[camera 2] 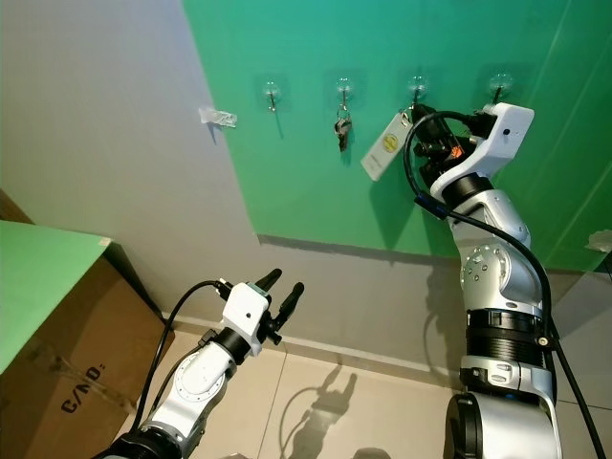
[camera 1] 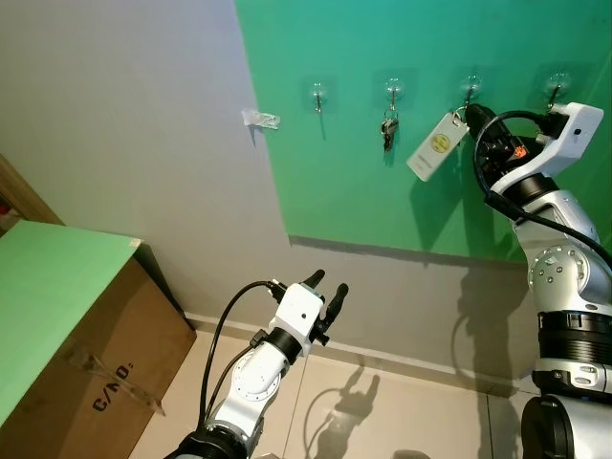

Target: Hang keys on a hook

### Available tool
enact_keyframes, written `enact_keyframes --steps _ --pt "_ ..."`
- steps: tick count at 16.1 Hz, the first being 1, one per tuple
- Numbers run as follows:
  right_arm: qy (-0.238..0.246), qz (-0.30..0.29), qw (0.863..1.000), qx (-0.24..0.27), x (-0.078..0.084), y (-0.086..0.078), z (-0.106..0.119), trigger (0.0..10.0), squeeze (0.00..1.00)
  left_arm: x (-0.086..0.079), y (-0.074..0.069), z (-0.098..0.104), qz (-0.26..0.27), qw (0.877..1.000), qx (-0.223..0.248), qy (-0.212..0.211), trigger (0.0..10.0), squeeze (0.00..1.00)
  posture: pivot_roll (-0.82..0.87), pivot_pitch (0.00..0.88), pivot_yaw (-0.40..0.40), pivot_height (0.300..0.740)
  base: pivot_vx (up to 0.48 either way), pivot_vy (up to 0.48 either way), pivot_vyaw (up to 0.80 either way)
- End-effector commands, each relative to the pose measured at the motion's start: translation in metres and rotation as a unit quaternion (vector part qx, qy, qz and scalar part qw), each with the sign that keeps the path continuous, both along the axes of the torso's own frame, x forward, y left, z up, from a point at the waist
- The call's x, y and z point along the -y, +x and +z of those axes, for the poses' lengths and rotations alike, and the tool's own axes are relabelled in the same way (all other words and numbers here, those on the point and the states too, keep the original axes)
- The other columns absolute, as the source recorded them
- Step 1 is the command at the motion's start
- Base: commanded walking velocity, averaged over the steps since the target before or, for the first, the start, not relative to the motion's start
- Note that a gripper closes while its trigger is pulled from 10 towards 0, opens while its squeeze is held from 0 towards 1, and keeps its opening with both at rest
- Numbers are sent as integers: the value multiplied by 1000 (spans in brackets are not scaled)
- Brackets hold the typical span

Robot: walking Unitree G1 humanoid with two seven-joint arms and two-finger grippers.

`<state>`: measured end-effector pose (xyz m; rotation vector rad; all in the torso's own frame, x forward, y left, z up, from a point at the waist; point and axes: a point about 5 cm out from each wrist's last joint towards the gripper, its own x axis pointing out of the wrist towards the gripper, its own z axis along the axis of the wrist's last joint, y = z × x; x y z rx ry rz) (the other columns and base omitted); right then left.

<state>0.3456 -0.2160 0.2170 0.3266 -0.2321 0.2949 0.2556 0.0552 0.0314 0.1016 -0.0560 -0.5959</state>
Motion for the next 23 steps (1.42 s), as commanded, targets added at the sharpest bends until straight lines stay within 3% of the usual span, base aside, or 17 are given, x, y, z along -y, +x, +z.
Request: enact_keyframes --steps 1,2,3,4,7,10,17,19,21,23 --pt "-11 2 1000 -23 -4 2 -7 3294 0 -4 4 2 7 1000 8 3 10000 0 -271 7 119 740 0 0 0" --pt "-17 0 1000 -26 -4 3 -9 10000 0 -4 4 2 6 1000 9 4 10000 0 -271 7 119 740 0 0 0" --pt "-16 1 1000 -25 -4 3 -9 10000 0 -4 4 2 6 1000 9 5 10000 0 -270 7 118 740 0 0 0" --pt "-25 -10 999 -29 -3 3 -11 10000 1000 -4 4 2 5 1000 9 6 10000 0 -270 7 118 740 0 0 0" --pt "-53 -39 998 -18 0 3 -11 10000 1000 -3 4 1 4 1000 9 9 10000 0 -270 8 118 740 0 0 0" --pt "-128 -81 988 16 4 2 -8 10000 1000 -3 4 1 4 1000 10 13 10000 0 -270 9 117 740 0 0 0" --pt "-164 -109 979 52 2 -1 -10 10000 1000 -5 5 0 6 1000 12 24 10000 0 -270 0 115 740 0 0 0" --pt "-165 -111 979 51 2 -5 -15 10000 1000 -8 7 -2 11 999 6 45 10000 0 -271 0 116 740 0 0 0" --pt "-177 -111 977 34 4 -20 -32 10000 1000 -21 15 -2 48 997 -10 58 10000 0 -282 0 122 740 0 0 0" --pt "-196 -113 974 -10 8 -41 -69 10000 1000 -49 28 7 132 990 -28 27 10000 0 -275 0 122 740 0 0 0"
